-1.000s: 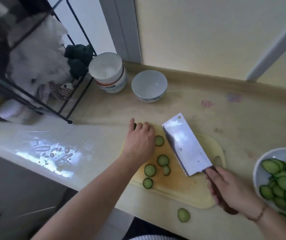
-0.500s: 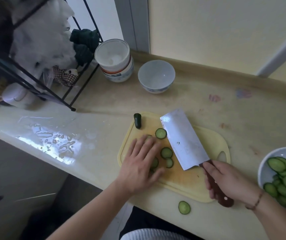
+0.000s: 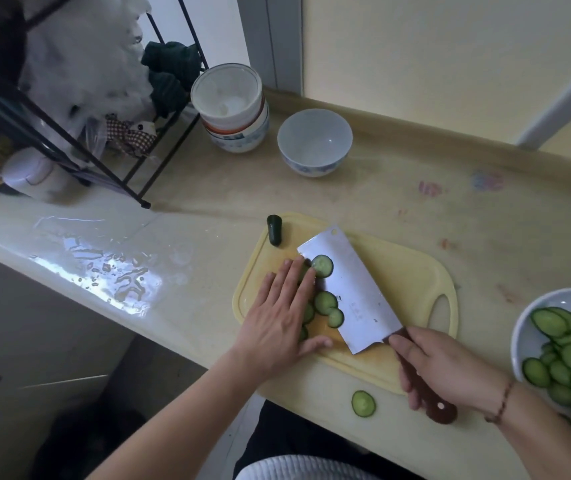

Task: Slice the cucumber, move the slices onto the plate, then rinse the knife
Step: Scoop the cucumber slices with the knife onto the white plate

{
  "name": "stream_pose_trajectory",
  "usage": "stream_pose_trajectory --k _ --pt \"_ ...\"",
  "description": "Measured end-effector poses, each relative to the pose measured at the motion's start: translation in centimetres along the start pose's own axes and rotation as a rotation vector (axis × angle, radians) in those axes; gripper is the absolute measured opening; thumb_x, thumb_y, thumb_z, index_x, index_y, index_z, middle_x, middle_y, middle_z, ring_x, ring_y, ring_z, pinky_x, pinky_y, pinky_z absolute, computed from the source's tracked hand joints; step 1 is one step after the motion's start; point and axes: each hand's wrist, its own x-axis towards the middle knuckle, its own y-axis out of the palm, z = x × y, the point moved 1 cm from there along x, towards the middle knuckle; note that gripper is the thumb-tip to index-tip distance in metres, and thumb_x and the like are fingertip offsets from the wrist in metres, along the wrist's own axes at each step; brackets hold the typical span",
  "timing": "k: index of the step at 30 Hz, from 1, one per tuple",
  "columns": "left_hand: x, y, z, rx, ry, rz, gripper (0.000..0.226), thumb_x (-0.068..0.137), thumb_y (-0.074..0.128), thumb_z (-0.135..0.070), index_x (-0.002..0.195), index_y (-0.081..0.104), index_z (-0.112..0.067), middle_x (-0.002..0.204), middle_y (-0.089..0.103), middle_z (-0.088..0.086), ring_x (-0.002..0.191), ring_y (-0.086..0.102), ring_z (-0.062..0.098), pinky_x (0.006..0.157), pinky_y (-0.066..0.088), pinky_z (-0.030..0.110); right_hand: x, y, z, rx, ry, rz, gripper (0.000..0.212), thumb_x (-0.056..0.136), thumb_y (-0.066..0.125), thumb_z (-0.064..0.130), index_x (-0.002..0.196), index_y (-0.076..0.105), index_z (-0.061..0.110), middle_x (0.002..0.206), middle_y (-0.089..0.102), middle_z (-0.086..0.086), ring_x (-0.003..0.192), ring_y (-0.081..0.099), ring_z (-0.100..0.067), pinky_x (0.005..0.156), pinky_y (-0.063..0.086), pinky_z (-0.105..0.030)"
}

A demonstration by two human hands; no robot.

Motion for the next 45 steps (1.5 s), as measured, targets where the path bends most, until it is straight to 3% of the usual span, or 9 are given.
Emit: stream_pose_trajectory --k 7,15,20,27,30,34,38,42,45 --pt "0.7 0.2 -0.8 -0.054 -0.034 -0.032 0.104 0.090 0.014 -0.084 0.160 0.017 -0.007 0.168 0.005 0.012 0.156 0.006 0.027 0.125 0.014 0.047 -0.3 1.4 1.4 -0.009 -0.027 0.060 0.029 0.103 0.040 0.033 0.083 0.048 0.014 0.064 0.068 -0.010 0.055 0.068 -0.031 0.054 0.052 -0.042" --pt "2.3 0.2 -1.9 -0.181 -0.049 -0.049 0.101 0.089 0.021 -0.083 0.162 0.006 -0.015 0.169 -0.007 0.002 0.155 -0.012 0.016 0.127 0.004 0.042 0.1 1.0 1.5 0.008 -0.039 0.098 0.029 0.103 0.040 0.034 0.082 0.048 0.016 0.065 0.067 -0.010 0.054 0.067 -0.030 0.055 0.052 -0.039" --pt "4.2 -0.1 -3.2 -0.302 -0.046 -0.111 0.102 0.088 0.023 -0.083 0.161 0.012 -0.013 0.169 -0.003 0.004 0.156 -0.011 0.015 0.125 -0.009 0.031 0.1 0.6 0.8 -0.021 -0.074 0.088 0.035 0.102 0.040 0.035 0.081 0.046 0.008 0.064 0.068 -0.009 0.052 0.066 -0.029 0.052 0.050 -0.037" --pt "6.5 0.3 -5.0 -0.426 0.008 -0.257 0.084 0.095 0.044 -0.067 0.152 0.037 -0.005 0.165 0.021 0.015 0.154 0.014 0.029 0.123 0.019 0.055 0.3 0.1 -0.3 0.079 -0.083 0.101 0.034 0.103 0.040 0.032 0.083 0.046 0.005 0.063 0.063 -0.012 0.049 0.062 -0.030 0.047 0.048 -0.032" --pt "6.2 -0.2 -5.3 -0.505 0.037 -0.270 0.076 0.098 0.041 -0.064 0.150 0.041 -0.009 0.165 0.025 0.009 0.155 0.014 0.025 0.122 0.018 0.060 0.0 -0.1 -0.5 0.149 -0.079 0.097 0.035 0.103 0.038 0.030 0.088 0.047 -0.001 0.062 0.060 -0.014 0.047 0.058 -0.028 0.045 0.046 -0.028" --pt "5.6 -1.0 -4.3 -0.451 0.064 -0.290 0.072 0.098 0.045 -0.059 0.151 0.042 -0.011 0.164 0.028 0.005 0.156 0.014 0.021 0.123 0.017 0.057 -0.5 -0.7 -1.4 0.164 -0.103 0.058 0.037 0.103 0.037 0.032 0.089 0.048 0.000 0.059 0.060 -0.012 0.044 0.054 -0.026 0.047 0.042 -0.030" --pt "6.5 -1.5 -4.5 -0.234 0.232 -0.160 0.086 0.090 0.050 -0.067 0.158 0.030 -0.018 0.169 0.016 0.002 0.157 0.005 0.024 0.123 0.011 0.059 -1.5 -1.4 -2.3 0.180 -0.108 0.014 0.038 0.102 0.038 0.033 0.088 0.049 0.000 0.056 0.058 -0.011 0.042 0.051 -0.025 0.041 0.038 -0.025" --pt "8.1 -1.7 -7.1 -0.198 0.371 -0.161 0.084 0.089 0.053 -0.067 0.154 0.039 -0.015 0.165 0.026 0.005 0.156 0.012 0.027 0.120 0.019 0.061 -3.8 -2.6 -3.4 0.214 -0.131 -0.045 0.038 0.099 0.041 0.038 0.087 0.052 0.004 0.057 0.061 -0.012 0.041 0.052 -0.026 0.045 0.040 -0.030" --pt "9.5 -1.9 -10.5 -0.267 0.467 -0.228 0.070 0.093 0.061 -0.053 0.148 0.049 -0.011 0.160 0.038 0.008 0.154 0.020 0.028 0.120 0.023 0.057 -6.8 -3.9 -4.5 0.272 -0.118 -0.146 0.042 0.091 0.045 0.046 0.084 0.054 0.006 0.055 0.061 -0.014 0.040 0.051 -0.027 0.042 0.040 -0.027"
